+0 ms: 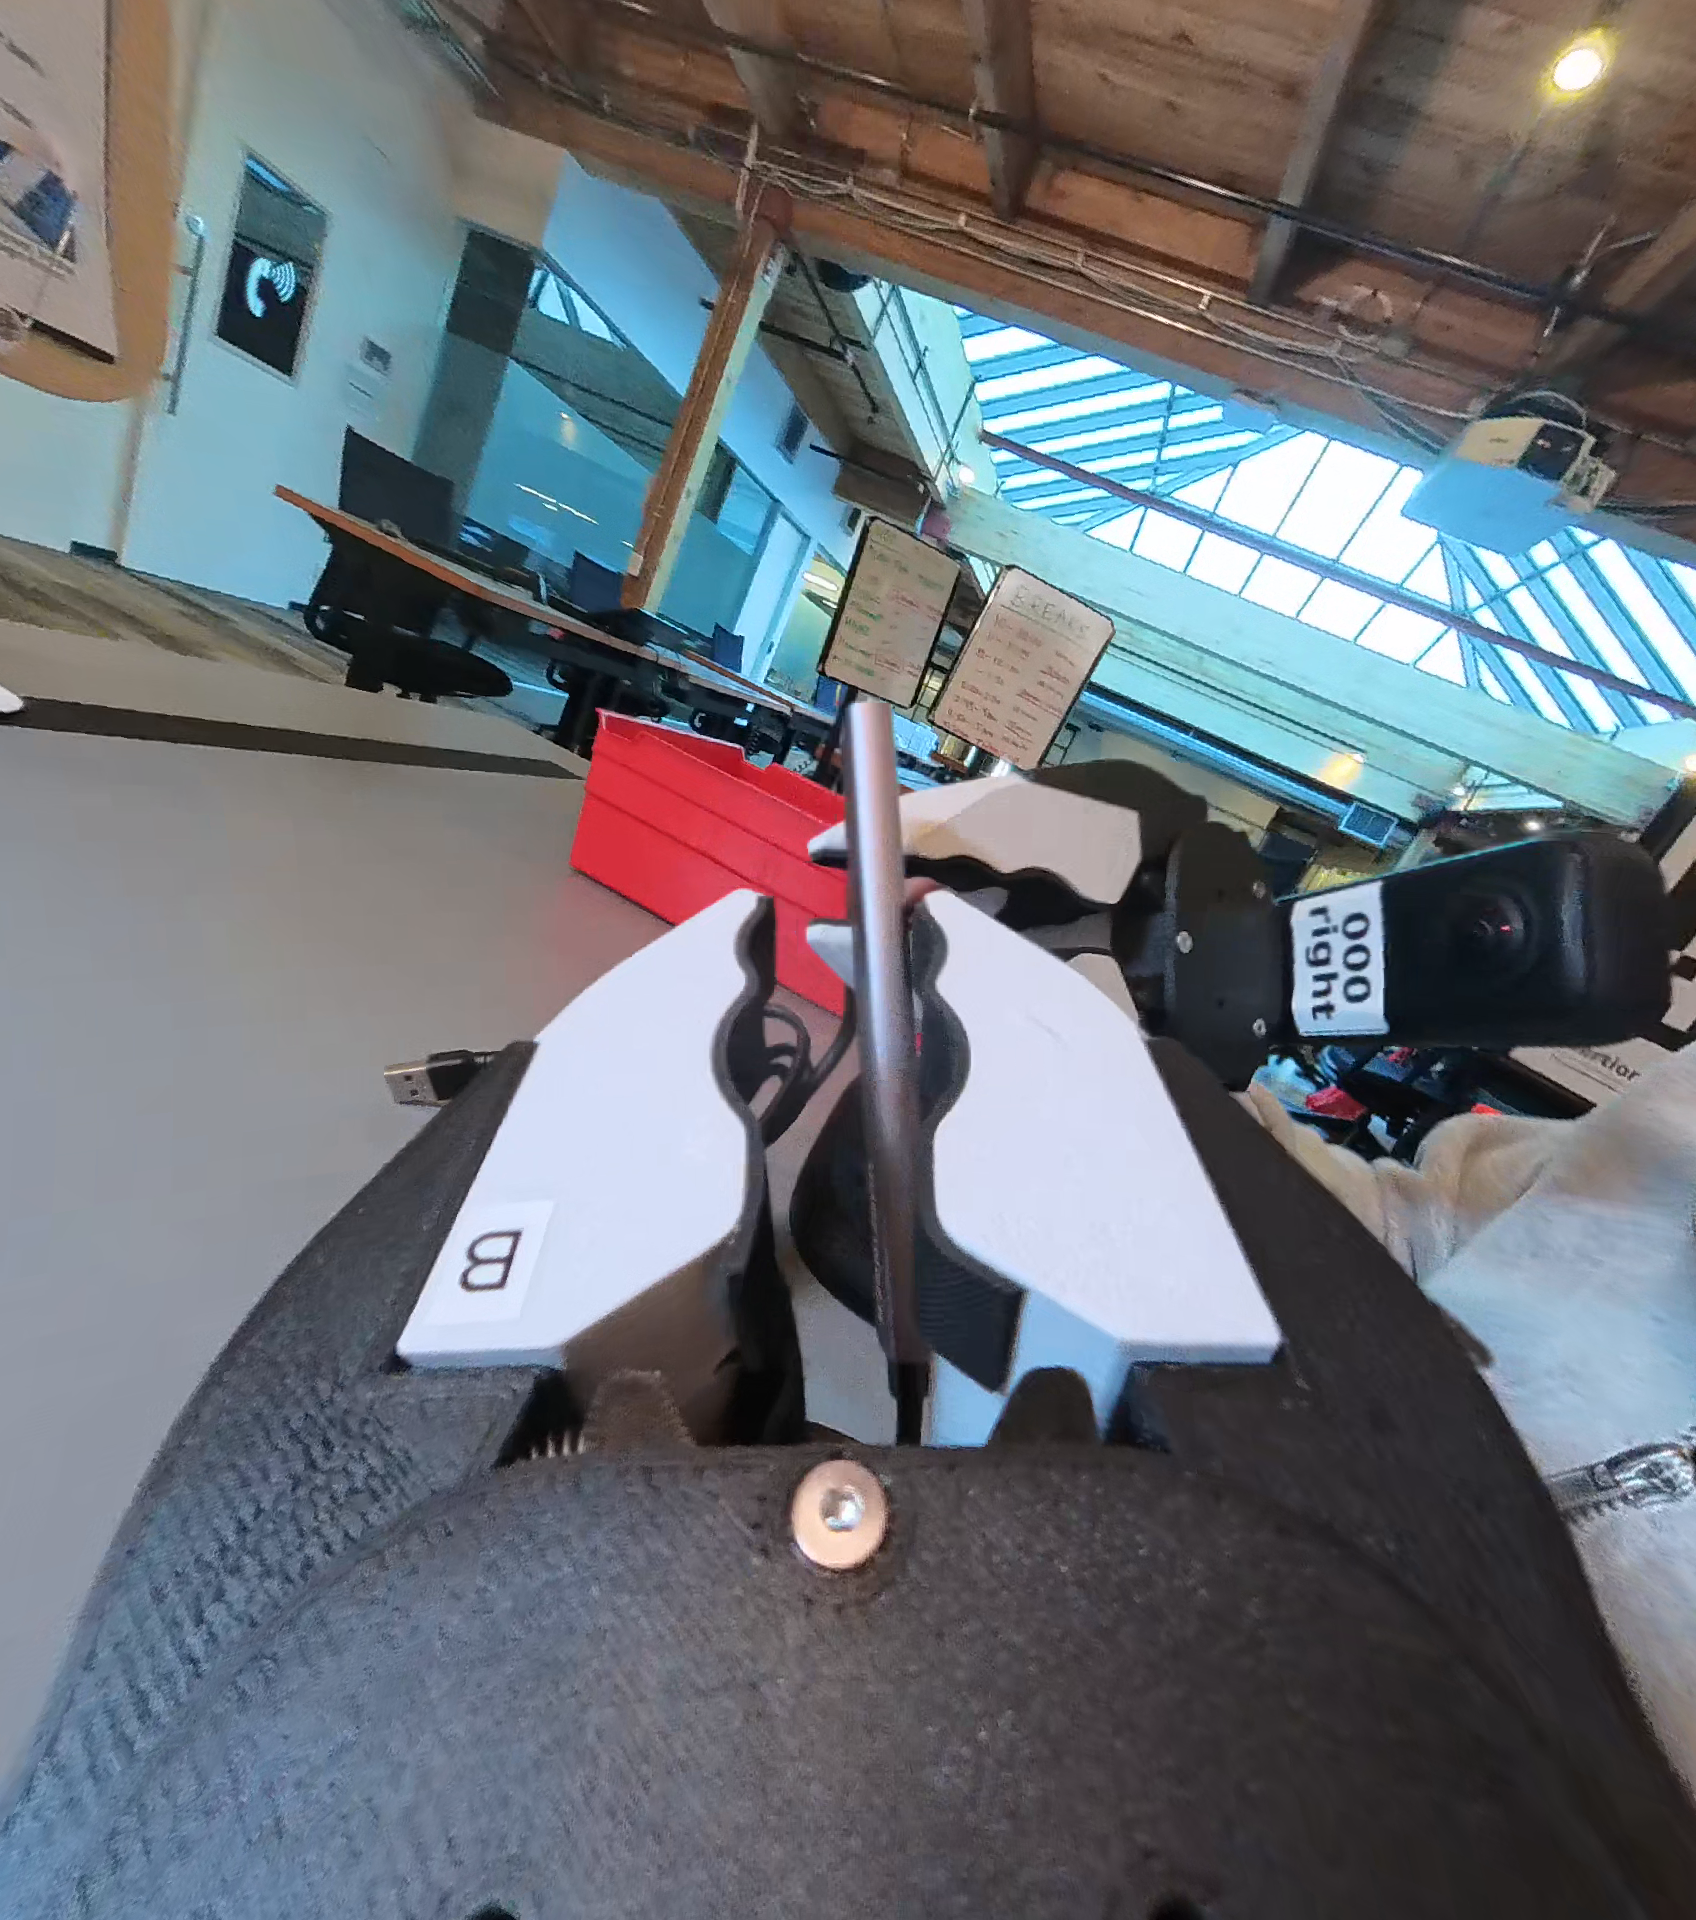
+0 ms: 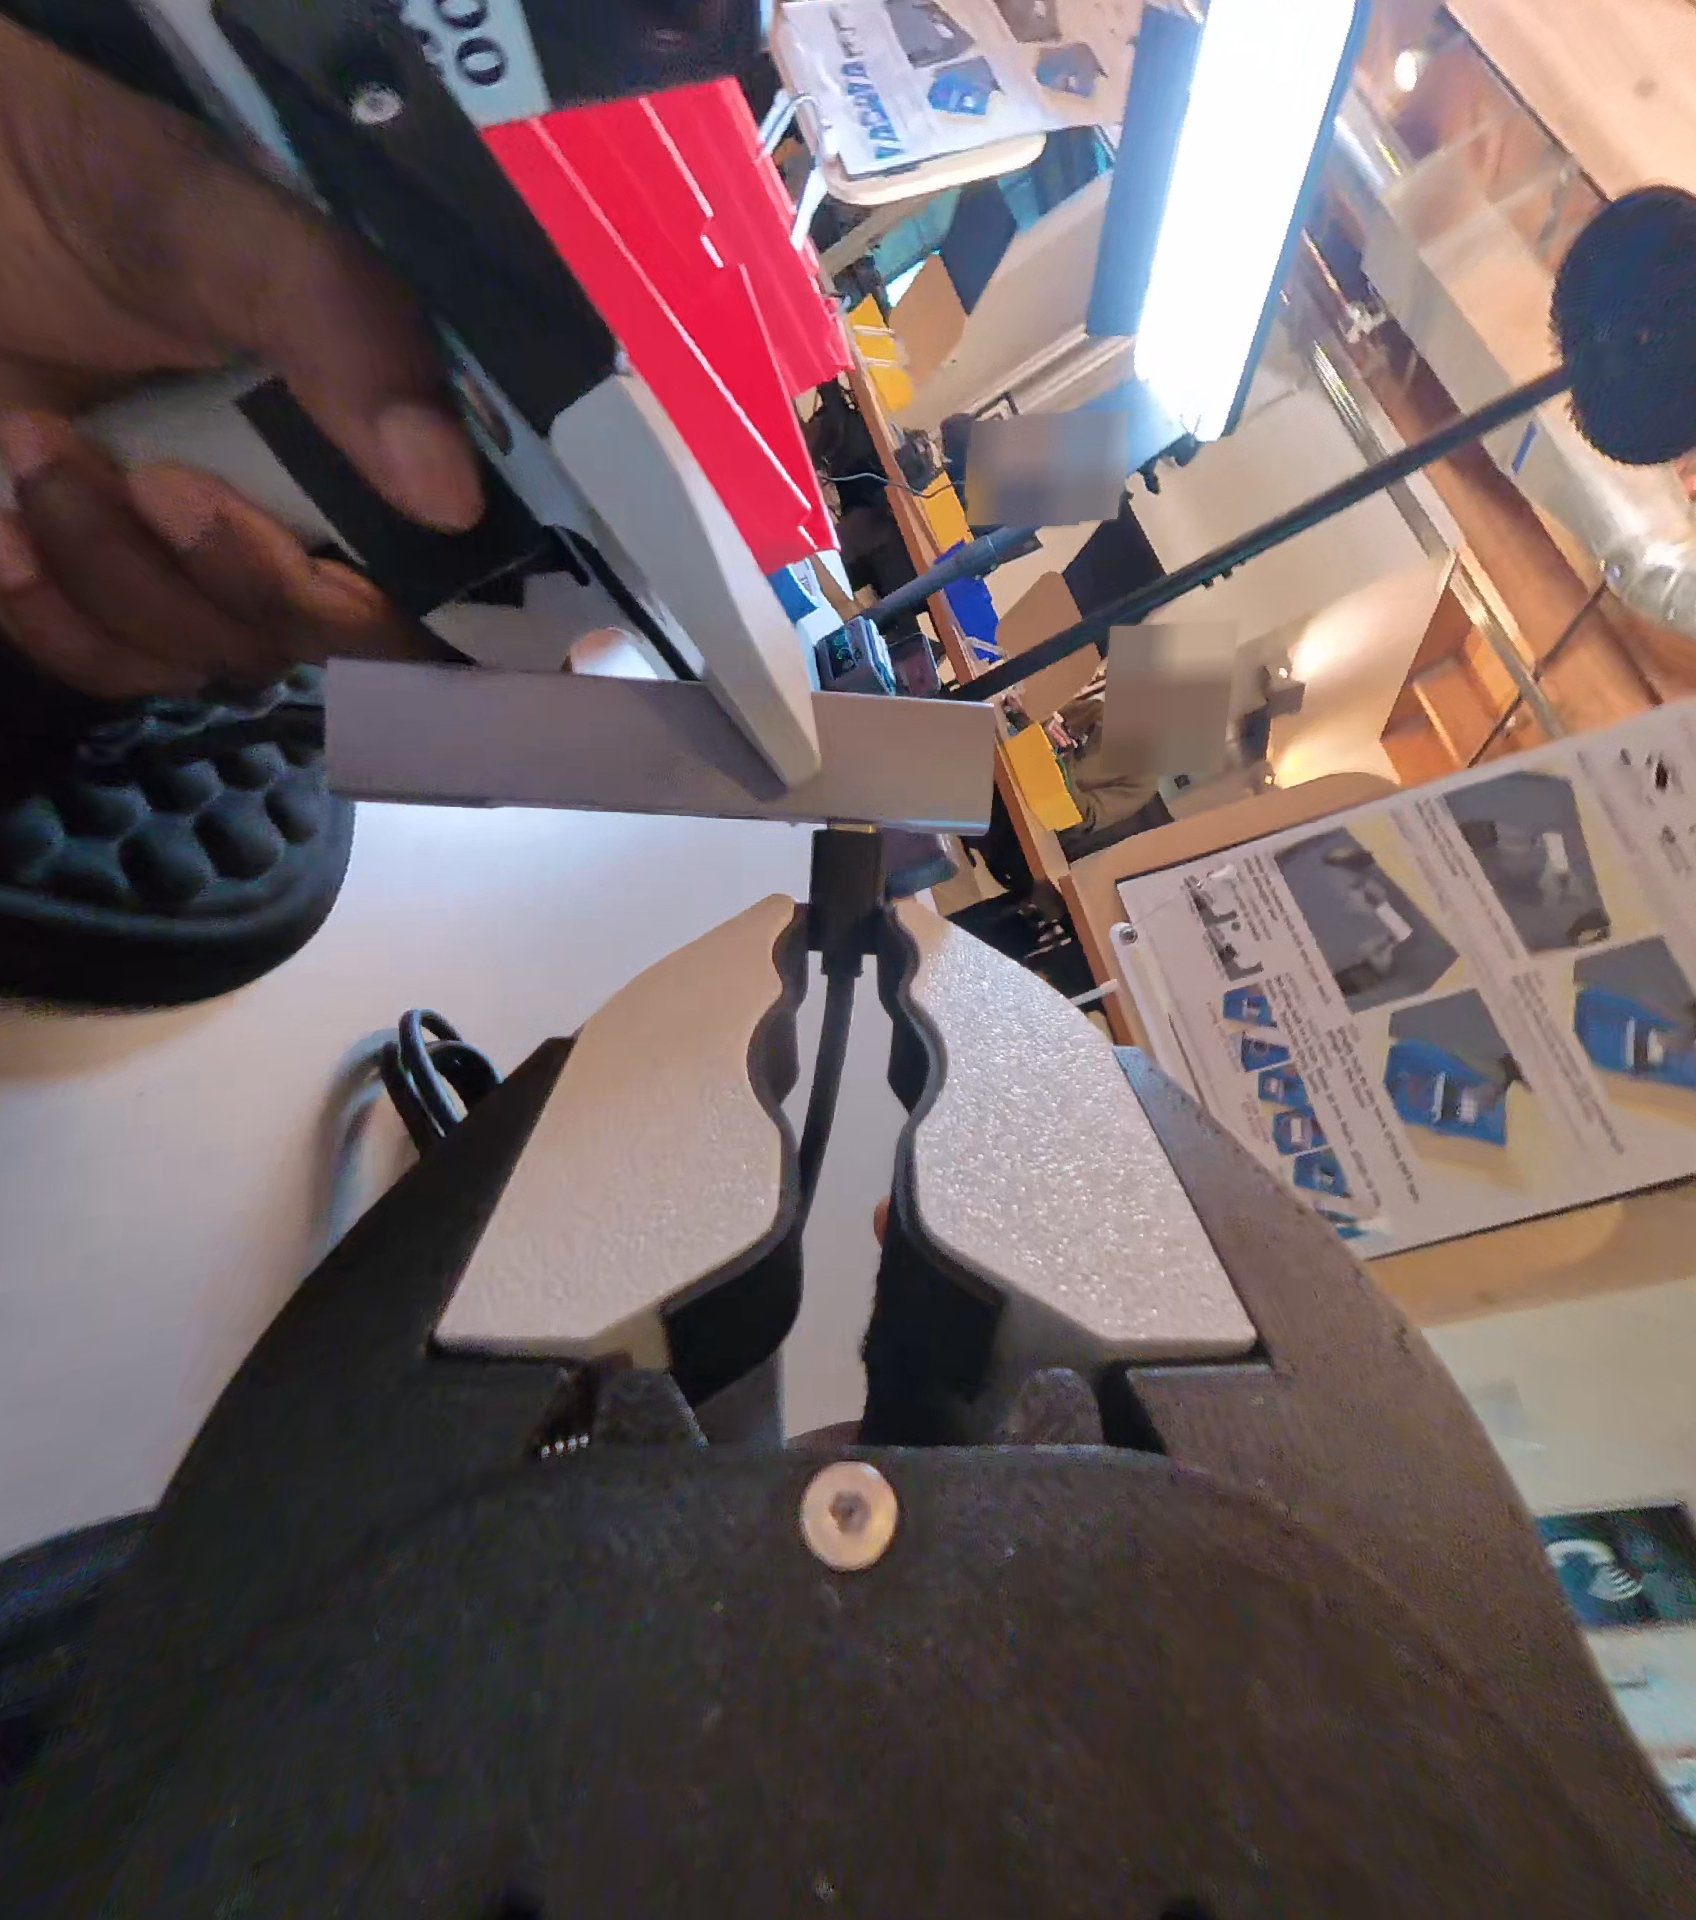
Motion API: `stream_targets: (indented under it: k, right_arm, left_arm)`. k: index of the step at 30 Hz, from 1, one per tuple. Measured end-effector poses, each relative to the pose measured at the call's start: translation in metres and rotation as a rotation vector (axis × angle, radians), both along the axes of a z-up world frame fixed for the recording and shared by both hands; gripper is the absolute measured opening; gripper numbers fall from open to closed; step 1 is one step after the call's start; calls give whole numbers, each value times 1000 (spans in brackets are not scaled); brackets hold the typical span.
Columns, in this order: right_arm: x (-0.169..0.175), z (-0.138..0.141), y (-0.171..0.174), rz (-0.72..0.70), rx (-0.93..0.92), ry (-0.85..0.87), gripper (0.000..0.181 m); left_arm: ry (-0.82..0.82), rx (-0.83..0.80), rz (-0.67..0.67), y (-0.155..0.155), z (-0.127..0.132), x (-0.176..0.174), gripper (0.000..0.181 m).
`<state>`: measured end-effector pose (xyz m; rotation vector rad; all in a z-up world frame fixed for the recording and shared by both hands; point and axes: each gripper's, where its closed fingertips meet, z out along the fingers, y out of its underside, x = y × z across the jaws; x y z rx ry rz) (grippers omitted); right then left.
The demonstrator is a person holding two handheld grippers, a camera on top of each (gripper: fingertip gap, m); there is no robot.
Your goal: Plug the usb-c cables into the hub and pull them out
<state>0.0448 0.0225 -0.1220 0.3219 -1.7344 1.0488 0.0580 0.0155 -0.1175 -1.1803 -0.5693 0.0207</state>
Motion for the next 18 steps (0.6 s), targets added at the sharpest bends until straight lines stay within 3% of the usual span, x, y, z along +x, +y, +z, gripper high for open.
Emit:
stream_targets:
  k: [6, 9, 13, 18]
  right_arm:
    - [3, -4, 2, 23, 51, 19, 12]
    - [5, -4, 0, 24, 60, 23, 12]
    - [2, -4, -3, 2, 90, 37, 12]
    - [3, -4, -8, 9, 21, -160, 16]
  left_arm:
    - [55, -21, 24, 2, 2, 4, 16]
    - [37, -47, 29, 5, -1, 1, 30]
    - [67, -41, 43, 3, 2, 4, 10]
    - [78, -56, 47, 4, 1, 5, 10]
